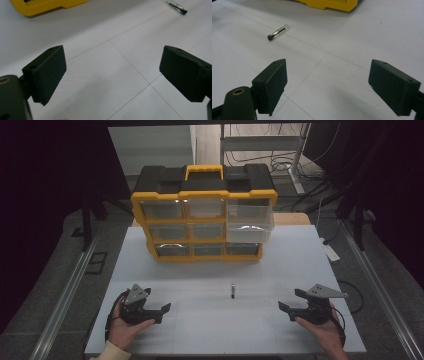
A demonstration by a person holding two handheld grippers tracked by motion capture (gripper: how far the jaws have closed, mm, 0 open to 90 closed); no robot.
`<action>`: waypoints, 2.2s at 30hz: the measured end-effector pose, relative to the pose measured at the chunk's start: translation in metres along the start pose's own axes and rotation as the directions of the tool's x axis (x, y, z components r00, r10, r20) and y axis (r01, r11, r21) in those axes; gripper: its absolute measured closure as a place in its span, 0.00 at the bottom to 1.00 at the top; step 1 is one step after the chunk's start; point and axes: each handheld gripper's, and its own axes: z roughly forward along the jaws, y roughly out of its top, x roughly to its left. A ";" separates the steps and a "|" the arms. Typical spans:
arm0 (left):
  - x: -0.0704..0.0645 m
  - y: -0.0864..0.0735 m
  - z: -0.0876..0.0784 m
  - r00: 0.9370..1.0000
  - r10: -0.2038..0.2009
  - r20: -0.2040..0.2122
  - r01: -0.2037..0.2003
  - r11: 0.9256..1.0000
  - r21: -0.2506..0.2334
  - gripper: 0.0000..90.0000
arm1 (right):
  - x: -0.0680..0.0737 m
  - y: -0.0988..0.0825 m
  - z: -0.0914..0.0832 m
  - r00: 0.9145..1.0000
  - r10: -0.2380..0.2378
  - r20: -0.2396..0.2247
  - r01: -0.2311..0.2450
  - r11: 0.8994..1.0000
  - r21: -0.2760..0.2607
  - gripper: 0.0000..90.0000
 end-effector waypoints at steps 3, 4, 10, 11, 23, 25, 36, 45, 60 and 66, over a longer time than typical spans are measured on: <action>0.000 0.001 0.003 1.000 0.004 0.004 -0.004 1.000 0.010 0.09 | -0.001 -0.001 -0.001 1.000 0.007 0.001 -0.007 1.000 0.005 0.18; -0.001 0.001 0.004 1.000 0.005 0.004 -0.005 1.000 0.012 0.09 | -0.002 -0.002 0.000 1.000 0.008 0.003 -0.008 1.000 0.009 0.18; -0.006 0.001 0.003 1.000 0.011 -0.012 -0.011 1.000 0.005 0.09 | -0.001 -0.001 -0.001 1.000 0.021 0.003 -0.021 1.000 0.002 0.18; -0.007 0.001 0.003 1.000 0.016 -0.012 -0.016 1.000 0.002 0.09 | -0.001 -0.001 -0.001 1.000 0.022 0.002 -0.022 1.000 0.002 0.18; -0.014 0.005 0.006 1.000 0.030 -0.009 -0.030 1.000 -0.001 0.09 | 0.000 0.000 -0.006 1.000 0.018 0.000 -0.018 1.000 -0.007 0.18; -0.013 0.004 0.004 1.000 0.028 -0.006 -0.028 1.000 -0.001 0.09 | 0.002 0.002 -0.006 1.000 0.011 0.004 -0.011 1.000 -0.005 0.18; -0.012 0.008 -0.002 0.998 0.058 0.009 -0.058 0.998 -0.032 0.10 | 0.005 0.008 0.005 1.000 -0.005 -0.004 0.005 1.000 0.019 0.18; -0.014 0.009 -0.001 0.997 0.071 0.010 -0.071 0.997 -0.031 0.10 | 0.010 0.016 0.008 0.999 -0.023 -0.022 0.024 1.000 0.012 0.18; -0.011 0.012 -0.001 0.998 0.066 0.015 -0.065 0.997 -0.032 0.10 | 0.020 0.032 0.023 0.995 -0.070 -0.071 0.072 0.997 0.022 0.18; -0.013 0.012 -0.001 0.996 0.083 0.020 -0.082 0.996 -0.031 0.10 | 0.026 0.042 0.026 0.991 -0.078 -0.113 0.081 0.997 0.018 0.18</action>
